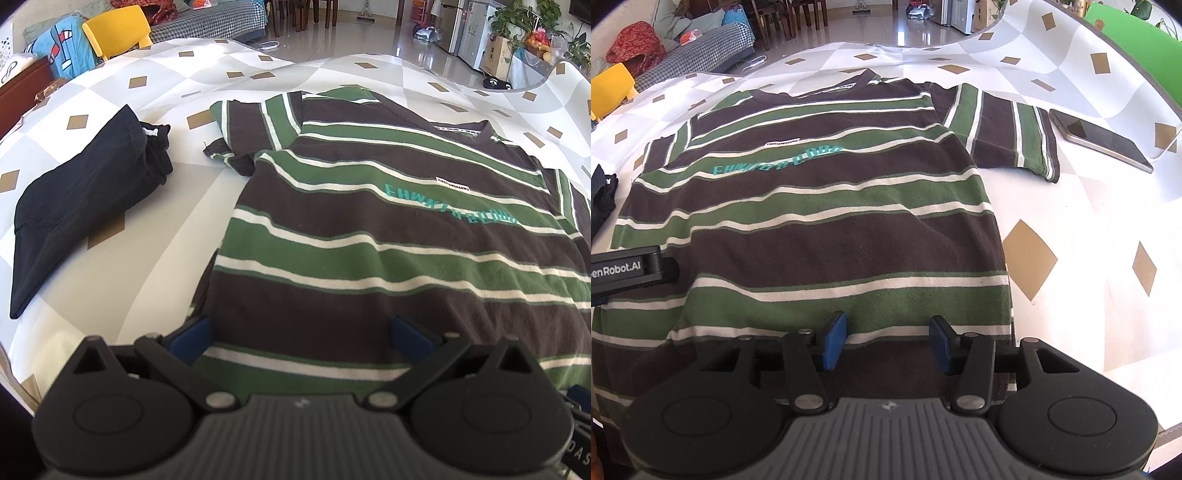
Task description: Fold clothes
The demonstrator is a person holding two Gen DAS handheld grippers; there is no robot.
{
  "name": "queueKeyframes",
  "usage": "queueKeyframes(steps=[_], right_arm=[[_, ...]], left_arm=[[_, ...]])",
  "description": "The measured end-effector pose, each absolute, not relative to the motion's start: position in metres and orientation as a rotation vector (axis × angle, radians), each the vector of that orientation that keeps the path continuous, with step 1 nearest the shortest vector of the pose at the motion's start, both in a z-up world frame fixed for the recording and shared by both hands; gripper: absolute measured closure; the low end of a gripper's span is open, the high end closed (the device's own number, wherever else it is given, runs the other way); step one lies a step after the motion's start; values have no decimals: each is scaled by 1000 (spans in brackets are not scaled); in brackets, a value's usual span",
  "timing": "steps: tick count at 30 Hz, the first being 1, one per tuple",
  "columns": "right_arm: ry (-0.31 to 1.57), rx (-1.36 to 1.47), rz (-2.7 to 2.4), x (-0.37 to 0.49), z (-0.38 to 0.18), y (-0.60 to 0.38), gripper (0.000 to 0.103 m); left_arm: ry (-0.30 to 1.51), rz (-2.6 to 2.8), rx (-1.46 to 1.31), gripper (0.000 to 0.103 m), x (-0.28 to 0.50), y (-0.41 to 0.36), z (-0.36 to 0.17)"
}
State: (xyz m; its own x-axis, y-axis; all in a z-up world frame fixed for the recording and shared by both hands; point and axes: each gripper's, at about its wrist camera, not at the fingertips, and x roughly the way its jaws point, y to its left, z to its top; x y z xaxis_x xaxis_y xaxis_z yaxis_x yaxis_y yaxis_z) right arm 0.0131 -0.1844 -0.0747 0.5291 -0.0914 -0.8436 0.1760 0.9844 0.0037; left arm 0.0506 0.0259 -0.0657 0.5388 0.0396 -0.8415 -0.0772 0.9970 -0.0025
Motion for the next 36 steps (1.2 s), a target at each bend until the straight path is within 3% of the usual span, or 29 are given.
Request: queueKeyframes(steps=[10, 36], right_arm=[[1069, 129, -182, 16, -73, -191, 56], [1036, 131, -47, 67, -34, -205, 56]], left_arm=[[1017, 74, -17, 0, 48, 26, -65], [992, 101, -22, 0, 97, 25, -46]])
